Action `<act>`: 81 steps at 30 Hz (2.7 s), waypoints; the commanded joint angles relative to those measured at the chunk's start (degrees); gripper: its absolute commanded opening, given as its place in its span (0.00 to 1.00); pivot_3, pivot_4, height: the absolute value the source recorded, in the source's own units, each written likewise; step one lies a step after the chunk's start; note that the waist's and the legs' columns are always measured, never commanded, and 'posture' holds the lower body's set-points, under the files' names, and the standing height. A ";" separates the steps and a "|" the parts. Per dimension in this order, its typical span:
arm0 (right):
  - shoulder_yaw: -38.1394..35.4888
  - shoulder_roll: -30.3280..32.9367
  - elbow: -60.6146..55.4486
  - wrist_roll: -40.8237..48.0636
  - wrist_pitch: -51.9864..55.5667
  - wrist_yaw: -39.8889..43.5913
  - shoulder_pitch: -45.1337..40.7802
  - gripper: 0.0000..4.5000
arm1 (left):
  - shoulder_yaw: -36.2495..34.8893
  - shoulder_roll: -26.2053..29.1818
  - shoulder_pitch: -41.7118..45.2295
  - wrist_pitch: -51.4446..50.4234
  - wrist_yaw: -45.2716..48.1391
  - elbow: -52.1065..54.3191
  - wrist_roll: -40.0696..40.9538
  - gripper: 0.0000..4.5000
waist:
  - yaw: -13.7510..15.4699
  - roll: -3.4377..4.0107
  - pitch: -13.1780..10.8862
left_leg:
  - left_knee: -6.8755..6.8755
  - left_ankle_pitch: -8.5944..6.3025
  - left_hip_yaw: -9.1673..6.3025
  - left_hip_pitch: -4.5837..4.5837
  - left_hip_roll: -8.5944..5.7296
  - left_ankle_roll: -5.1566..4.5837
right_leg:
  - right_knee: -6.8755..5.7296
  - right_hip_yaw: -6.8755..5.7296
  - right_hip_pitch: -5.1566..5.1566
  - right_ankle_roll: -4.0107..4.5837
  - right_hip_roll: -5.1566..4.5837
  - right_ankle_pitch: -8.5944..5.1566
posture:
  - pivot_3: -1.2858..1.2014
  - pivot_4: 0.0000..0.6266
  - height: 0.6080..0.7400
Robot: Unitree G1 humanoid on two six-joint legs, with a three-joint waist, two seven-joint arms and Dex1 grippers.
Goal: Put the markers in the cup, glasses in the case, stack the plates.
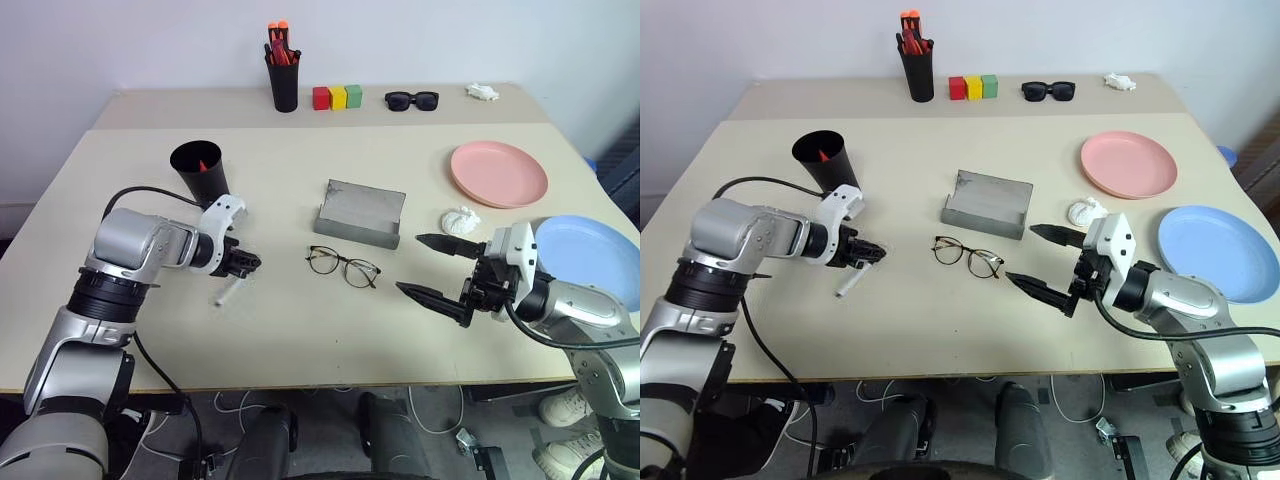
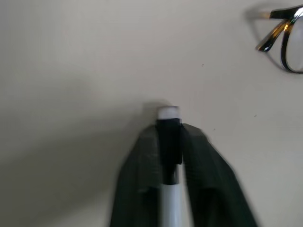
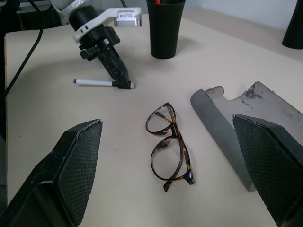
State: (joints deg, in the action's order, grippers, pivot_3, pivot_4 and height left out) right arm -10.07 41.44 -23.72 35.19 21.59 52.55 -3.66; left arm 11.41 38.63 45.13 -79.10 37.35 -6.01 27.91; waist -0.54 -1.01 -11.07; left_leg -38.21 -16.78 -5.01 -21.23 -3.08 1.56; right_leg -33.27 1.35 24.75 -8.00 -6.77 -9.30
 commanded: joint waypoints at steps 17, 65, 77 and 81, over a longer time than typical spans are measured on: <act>-0.88 -0.92 3.35 0.15 -2.80 -0.15 -7.60 1.00 | -21.27 -8.58 11.65 51.64 0.95 -16.14 -3.61 0.01 | -0.09 -0.05 -0.03 | 0.01 0.03 0.04 -0.08 0.00 0.07 | 0.07 0.00 0.10 0.01 -0.03 0.03 | 0.52 0.24 1.00; -1.59 -3.95 3.83 2.26 -0.05 -3.54 -13.97 1.00 | -34.81 -11.17 13.87 108.15 11.09 -54.40 -4.44 0.01 | -0.11 -0.09 -0.02 | -0.03 0.01 0.03 -0.09 -0.01 0.01 | 0.06 -0.05 0.05 -0.01 -0.01 0.05 | 0.52 0.24 1.00; -1.89 -4.71 -0.58 1.72 -0.29 -6.15 -9.92 1.00 | -35.71 -12.52 12.93 111.10 10.36 -58.18 -4.64 0.01 | -0.14 -0.09 -0.02 | -0.02 0.01 0.03 -0.08 0.00 0.01 | 0.06 -0.05 0.05 -0.02 -0.01 0.05 | 0.52 0.24 1.00; -1.59 -4.76 -0.90 1.37 -1.08 -5.40 -9.13 1.00 | -35.61 -13.11 12.35 111.83 10.74 -57.42 -4.57 0.01 | -0.14 -0.09 -0.02 | -0.03 0.01 0.03 -0.09 0.00 0.01 | 0.07 -0.05 0.05 -0.02 -0.01 0.05 | 0.52 0.24 1.00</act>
State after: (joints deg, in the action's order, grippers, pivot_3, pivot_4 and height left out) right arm -10.32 36.50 -22.42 36.23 21.91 46.84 -13.14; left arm -23.56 25.26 57.33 31.05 47.95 -65.06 23.01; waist -0.68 -1.10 -11.10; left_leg -38.24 -16.77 -4.98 -21.32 -3.09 1.56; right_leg -33.20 1.30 24.80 -8.01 -6.78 -9.25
